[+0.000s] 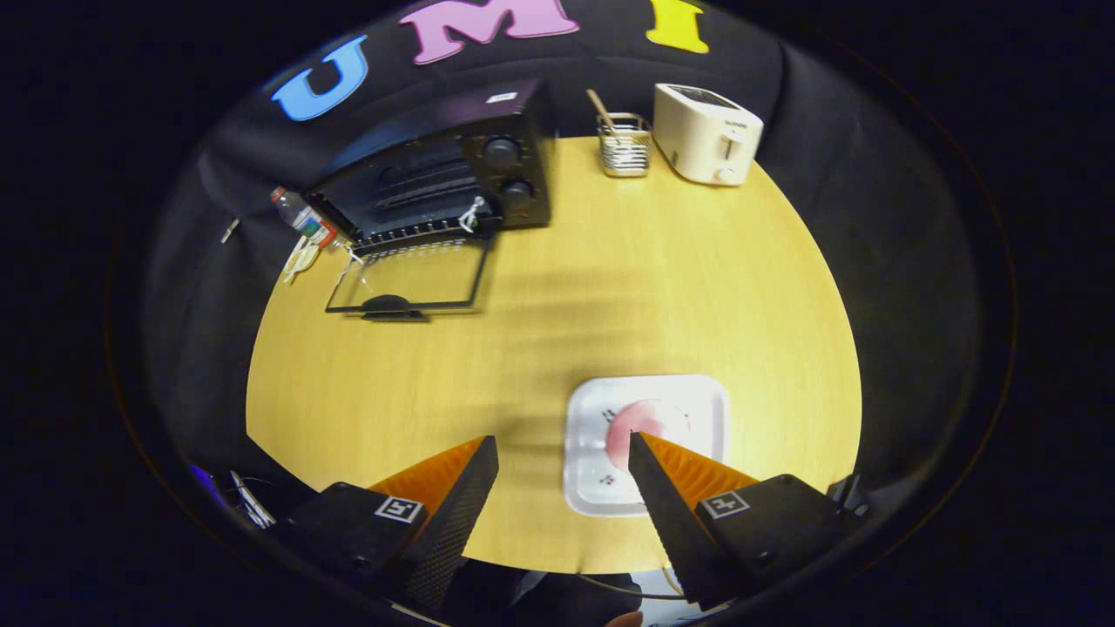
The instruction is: Open the toaster oven, put the food inside, and close the toaster oven door.
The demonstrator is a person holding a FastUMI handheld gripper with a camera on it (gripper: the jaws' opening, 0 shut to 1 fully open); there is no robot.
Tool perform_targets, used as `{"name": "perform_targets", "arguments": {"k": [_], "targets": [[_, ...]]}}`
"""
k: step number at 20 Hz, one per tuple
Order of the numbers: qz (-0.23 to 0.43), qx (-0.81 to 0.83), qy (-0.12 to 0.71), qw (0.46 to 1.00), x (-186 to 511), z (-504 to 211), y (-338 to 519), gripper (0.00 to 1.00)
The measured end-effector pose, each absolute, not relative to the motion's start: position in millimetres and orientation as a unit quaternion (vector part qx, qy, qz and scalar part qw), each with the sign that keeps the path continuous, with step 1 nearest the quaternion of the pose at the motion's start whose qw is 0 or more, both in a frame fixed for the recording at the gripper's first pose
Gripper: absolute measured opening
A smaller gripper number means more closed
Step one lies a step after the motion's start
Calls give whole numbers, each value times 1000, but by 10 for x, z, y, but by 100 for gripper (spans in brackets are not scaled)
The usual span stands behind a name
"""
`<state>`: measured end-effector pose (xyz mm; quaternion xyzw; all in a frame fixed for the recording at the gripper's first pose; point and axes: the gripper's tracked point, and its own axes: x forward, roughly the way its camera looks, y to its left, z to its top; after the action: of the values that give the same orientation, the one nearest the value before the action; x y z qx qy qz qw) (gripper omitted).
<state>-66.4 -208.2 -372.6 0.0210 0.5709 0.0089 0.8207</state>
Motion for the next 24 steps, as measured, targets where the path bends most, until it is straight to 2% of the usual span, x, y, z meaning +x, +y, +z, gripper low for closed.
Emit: {"name": "perform_targets", "arguments": {"k": [5, 11, 13, 17, 20, 21, 22, 24], "targets": [[-12, -1, 618, 786, -804, -3992, -2937, 97], [-13, 11, 655, 756, -819, -4451, -3254, 97], [-11, 4, 662, 750, -792, -4566, -3295, 88], [-19, -4, 676, 737, -831, -4656, -3388, 57], [-6, 38, 678, 734, -805, -4647, -3339, 13], [6, 52, 680, 732, -833, -4659, -3306, 14], [17, 65, 680, 730, -843, -4645, -3312, 5], [33, 95, 677, 729, -825, -4635, -3310, 5]]}}
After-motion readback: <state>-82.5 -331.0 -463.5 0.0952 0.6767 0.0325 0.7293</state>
